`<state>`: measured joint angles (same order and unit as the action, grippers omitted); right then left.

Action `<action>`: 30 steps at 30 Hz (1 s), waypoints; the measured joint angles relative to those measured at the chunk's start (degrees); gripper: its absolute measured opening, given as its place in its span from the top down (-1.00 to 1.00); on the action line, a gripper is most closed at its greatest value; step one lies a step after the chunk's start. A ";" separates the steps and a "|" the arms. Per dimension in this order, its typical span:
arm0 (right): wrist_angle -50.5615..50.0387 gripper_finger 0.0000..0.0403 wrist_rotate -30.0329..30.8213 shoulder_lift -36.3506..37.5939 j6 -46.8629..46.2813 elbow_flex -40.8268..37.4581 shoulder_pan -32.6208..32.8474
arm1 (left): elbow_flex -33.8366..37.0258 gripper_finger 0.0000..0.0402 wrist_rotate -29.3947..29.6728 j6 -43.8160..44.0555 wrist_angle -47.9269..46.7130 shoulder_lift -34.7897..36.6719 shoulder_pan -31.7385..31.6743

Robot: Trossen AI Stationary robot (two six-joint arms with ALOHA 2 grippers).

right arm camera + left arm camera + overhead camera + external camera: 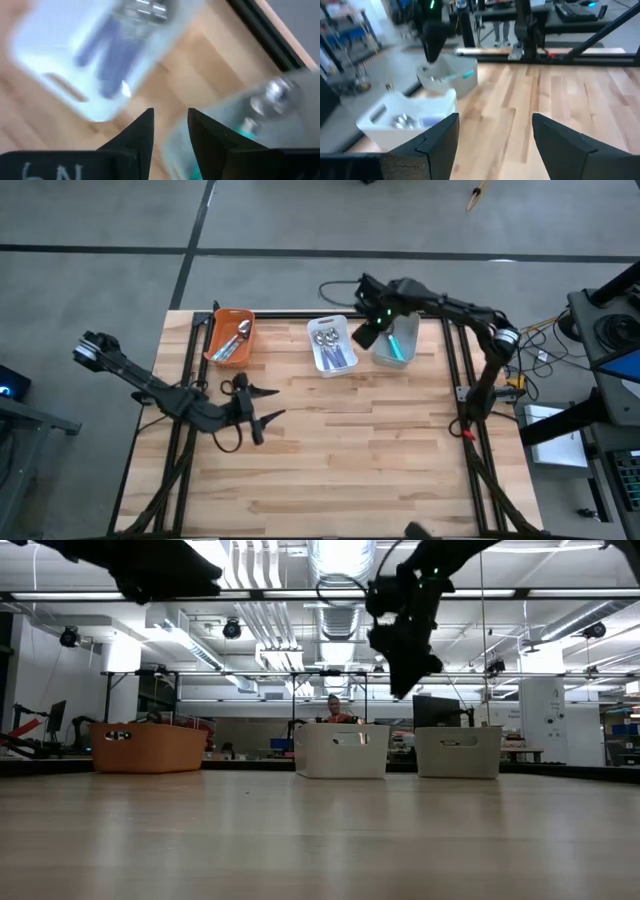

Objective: Sort silverware by color (type)
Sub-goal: Adjust the bins

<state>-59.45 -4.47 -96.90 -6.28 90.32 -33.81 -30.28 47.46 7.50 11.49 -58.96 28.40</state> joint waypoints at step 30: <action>49.01 0.49 0.12 9.98 13.84 -33.04 25.36 | -12.30 -0.15 -13.99 3.51 8.54 -26.95 -15.02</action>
<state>-10.44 -4.35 -86.91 7.56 57.28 -8.45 -42.58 33.47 11.00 20.02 -85.90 13.38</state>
